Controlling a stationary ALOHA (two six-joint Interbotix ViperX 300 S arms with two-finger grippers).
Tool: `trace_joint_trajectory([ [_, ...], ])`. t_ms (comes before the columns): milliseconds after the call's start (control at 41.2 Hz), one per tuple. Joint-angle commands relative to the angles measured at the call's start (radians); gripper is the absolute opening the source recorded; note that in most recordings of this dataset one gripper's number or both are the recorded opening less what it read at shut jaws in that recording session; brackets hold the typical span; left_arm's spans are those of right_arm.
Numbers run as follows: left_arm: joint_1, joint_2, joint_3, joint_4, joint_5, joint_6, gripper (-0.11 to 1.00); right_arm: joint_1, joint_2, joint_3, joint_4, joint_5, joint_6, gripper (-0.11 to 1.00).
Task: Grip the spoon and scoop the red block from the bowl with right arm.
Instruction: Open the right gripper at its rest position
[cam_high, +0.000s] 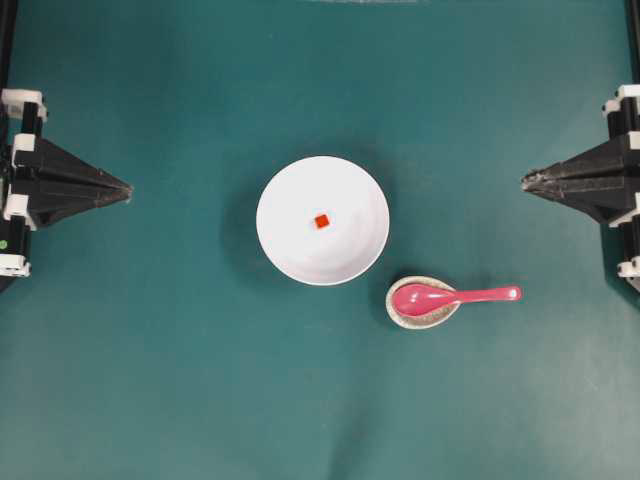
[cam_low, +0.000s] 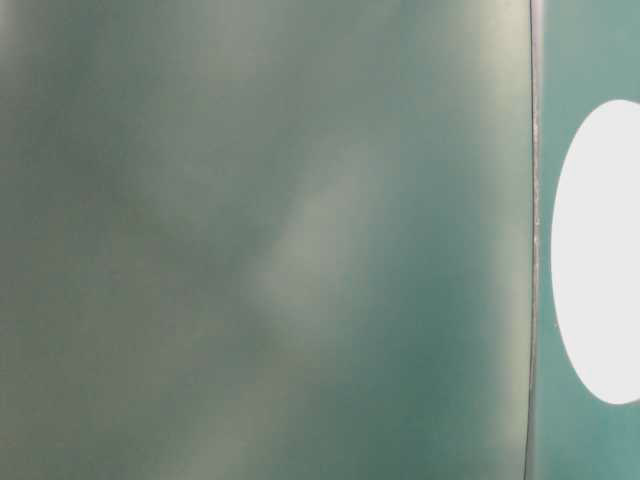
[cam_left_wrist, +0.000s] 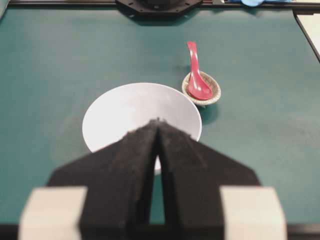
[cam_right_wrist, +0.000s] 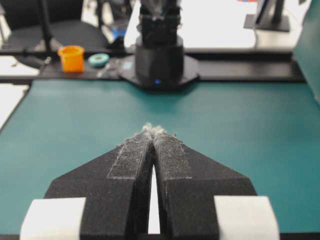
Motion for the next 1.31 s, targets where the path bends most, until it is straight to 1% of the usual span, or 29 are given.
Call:
trace_joint_trajectory([
  [0,-0.002,0.008,-0.026,0.002,0.011,0.002,0.0,0.009,0.017,-0.005,0.005,-0.008,0.002,0.0],
  [243,-0.002,0.008,-0.026,0.002,0.034,0.003,0.0,0.018,0.043,0.003,0.009,-0.009,0.002,0.0],
  [389,-0.002,0.008,-0.026,0.003,0.052,0.003,0.0,0.018,0.043,0.003,0.038,-0.003,0.002,0.0],
  [437,-0.002,0.008,-0.026,0.002,0.058,0.003,0.0,0.018,0.041,0.003,0.041,-0.002,0.002,0.0],
  [583,-0.002,0.008,-0.028,0.002,0.069,0.003,0.0,0.018,0.032,-0.002,0.038,0.002,0.0,0.01],
  [631,-0.002,0.008,-0.028,0.002,0.069,0.003,0.0,0.018,0.029,-0.002,0.043,0.006,0.0,0.04],
  [777,0.002,0.008,-0.028,0.002,0.077,0.003,0.0,0.018,0.021,-0.003,0.06,0.038,0.002,0.28],
  [850,0.003,0.008,-0.028,0.003,0.08,0.003,0.0,0.018,0.018,-0.003,0.064,0.06,0.002,0.35],
  [1117,0.003,0.008,-0.035,0.003,0.098,0.002,0.0,0.02,0.011,0.017,0.077,0.069,0.002,0.34],
  [1214,0.003,0.008,-0.037,0.002,0.104,0.002,0.0,0.021,0.009,0.032,0.091,0.054,0.002,0.34],
  [1287,0.003,0.008,-0.038,0.002,0.104,0.002,0.0,0.029,0.006,0.049,0.092,0.029,0.002,0.34],
])
